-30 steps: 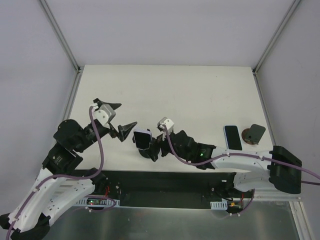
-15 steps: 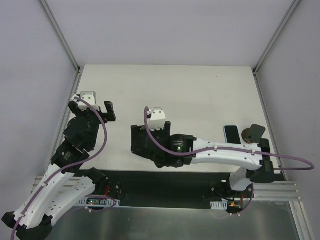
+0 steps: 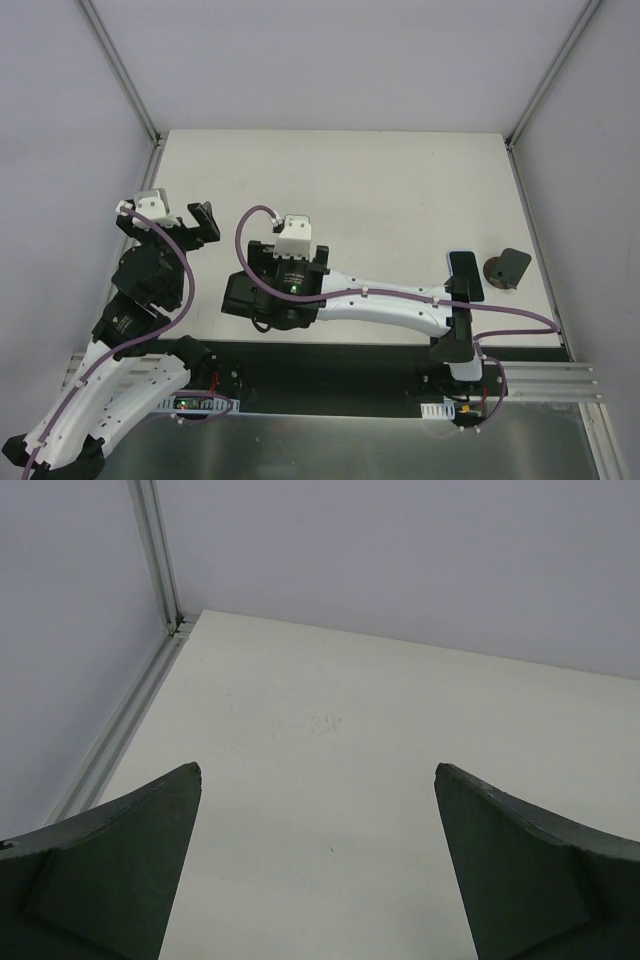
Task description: Place the phone on the phone stand
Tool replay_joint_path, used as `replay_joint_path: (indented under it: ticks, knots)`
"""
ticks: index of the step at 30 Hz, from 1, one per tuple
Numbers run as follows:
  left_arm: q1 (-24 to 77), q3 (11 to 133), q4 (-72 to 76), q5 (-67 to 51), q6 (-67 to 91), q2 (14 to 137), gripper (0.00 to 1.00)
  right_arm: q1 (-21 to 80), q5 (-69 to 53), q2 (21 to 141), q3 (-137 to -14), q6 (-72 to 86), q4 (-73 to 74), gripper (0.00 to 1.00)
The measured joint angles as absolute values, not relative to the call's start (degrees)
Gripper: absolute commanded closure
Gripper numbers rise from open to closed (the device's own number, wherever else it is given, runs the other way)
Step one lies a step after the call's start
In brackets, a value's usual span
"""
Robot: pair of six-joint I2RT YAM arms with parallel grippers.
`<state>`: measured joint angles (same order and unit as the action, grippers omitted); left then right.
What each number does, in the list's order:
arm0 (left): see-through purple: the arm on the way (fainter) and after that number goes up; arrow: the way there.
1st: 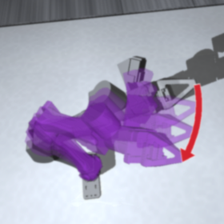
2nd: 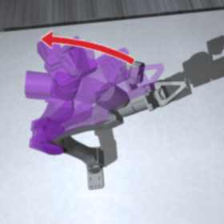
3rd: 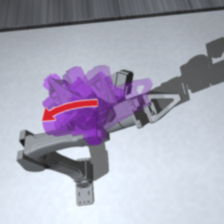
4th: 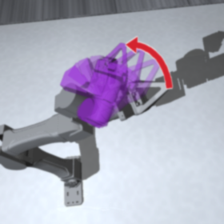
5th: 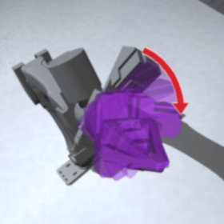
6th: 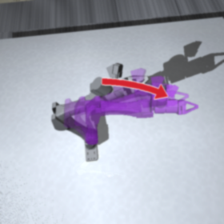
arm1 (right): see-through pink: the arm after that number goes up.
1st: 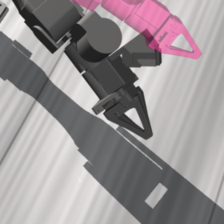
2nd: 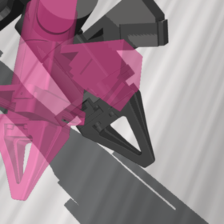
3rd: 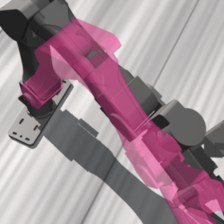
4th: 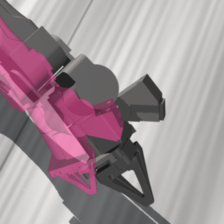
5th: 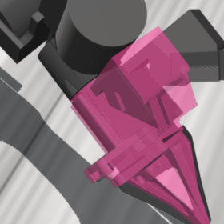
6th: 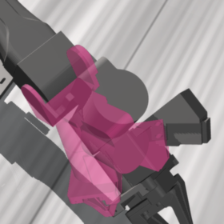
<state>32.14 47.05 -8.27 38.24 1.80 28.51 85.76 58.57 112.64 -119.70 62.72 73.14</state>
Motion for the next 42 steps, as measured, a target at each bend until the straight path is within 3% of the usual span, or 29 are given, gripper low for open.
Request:
replay_joint_path:
  ticks: [13,17,22,24,25,26,28,29,30,36,42]
  knots:
    - [32.14,46.96,-8.25,37.89,2.59,27.83,0.01,83.50,59.72,116.38,-122.15,61.65,75.07,0.03]
    - [32.14,46.96,-8.27,37.74,2.59,27.83,0.01,83.15,59.81,117.05,-122.15,60.95,75.02,0.17]
    - [32.14,46.96,-8.27,37.71,2.59,27.83,0.01,83.09,59.77,117.05,-122.15,60.53,74.17,0.25]
    - [32.14,46.96,-8.27,37.69,2.59,27.83,0.01,83.07,59.75,117.05,-122.15,60.38,74.11,0.33]
    - [32.14,46.96,-8.27,37.69,2.59,27.83,0.01,83.05,59.75,117.05,-122.15,60.36,74.06,0.40]
    - [32.14,46.96,-8.27,37.69,2.59,27.83,0.01,83.05,59.75,117.05,-122.13,60.29,73.97,0.54]
    - [32.14,46.96,-8.25,37.67,2.61,27.83,0.01,83.00,59.86,117.05,-121.95,60.23,73.87,0.71]
    - [32.14,46.96,-8.27,37.65,2.61,27.83,0.01,83.00,60.20,117.05,-121.71,60.18,73.65,0.89]
    - [32.14,46.96,-8.27,37.65,2.61,27.83,0.01,83.02,60.95,116.97,-121.16,60.07,73.21,1.00]
    - [32.16,46.87,-8.27,37.39,2.61,27.83,0.01,82.46,63.51,110.63,-110.24,52.77,62.67,1.00]
    - [32.16,46.87,-8.27,36.12,2.63,28.14,0.01,76.55,62.52,94.11,-86.08,30.24,38.44,0.99]
